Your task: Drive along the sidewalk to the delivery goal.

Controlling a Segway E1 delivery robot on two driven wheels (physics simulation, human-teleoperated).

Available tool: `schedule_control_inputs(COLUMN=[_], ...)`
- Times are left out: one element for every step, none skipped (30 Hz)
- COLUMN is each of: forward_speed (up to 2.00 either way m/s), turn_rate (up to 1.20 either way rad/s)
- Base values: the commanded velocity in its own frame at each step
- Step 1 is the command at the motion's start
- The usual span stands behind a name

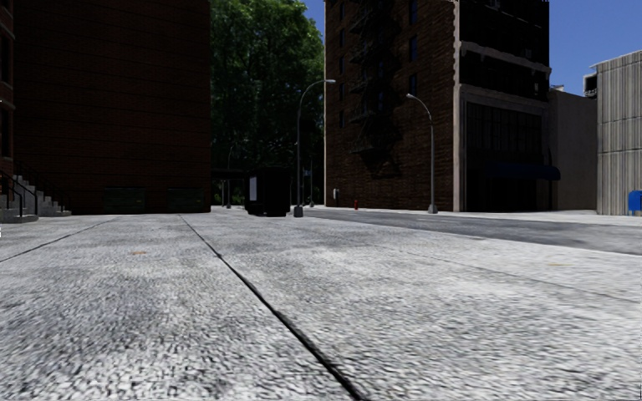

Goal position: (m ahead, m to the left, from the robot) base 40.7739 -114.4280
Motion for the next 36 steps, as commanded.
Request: schedule_control_inputs(forward_speed=[2.0,2.0,2.0,2.0,2.0,2.0,2.0,2.0,2.0,2.0,2.0,2.0,2.0,2.0,2.0,2.0,2.0,2.0,2.0,2.0,2.0,2.0,2.0,2.0,2.0,2.0,2.0,2.0,2.0,2.0,2.0,2.0,2.0,2.0,2.0,2.0], turn_rate=[0.35,0.41,0.43,0.43,0.43,0.44,0.44,0.44,0.44,0.44,0.44,0.44,0.44,0.44,0.41,0.31,0.2,0.2,0.05,0.0,0.0,0.0,0.0,0.0,0.0,0.0,0.0,0.0,0.0,0.0,0.0,0.0,0.0,0.0,0.0,0.0])
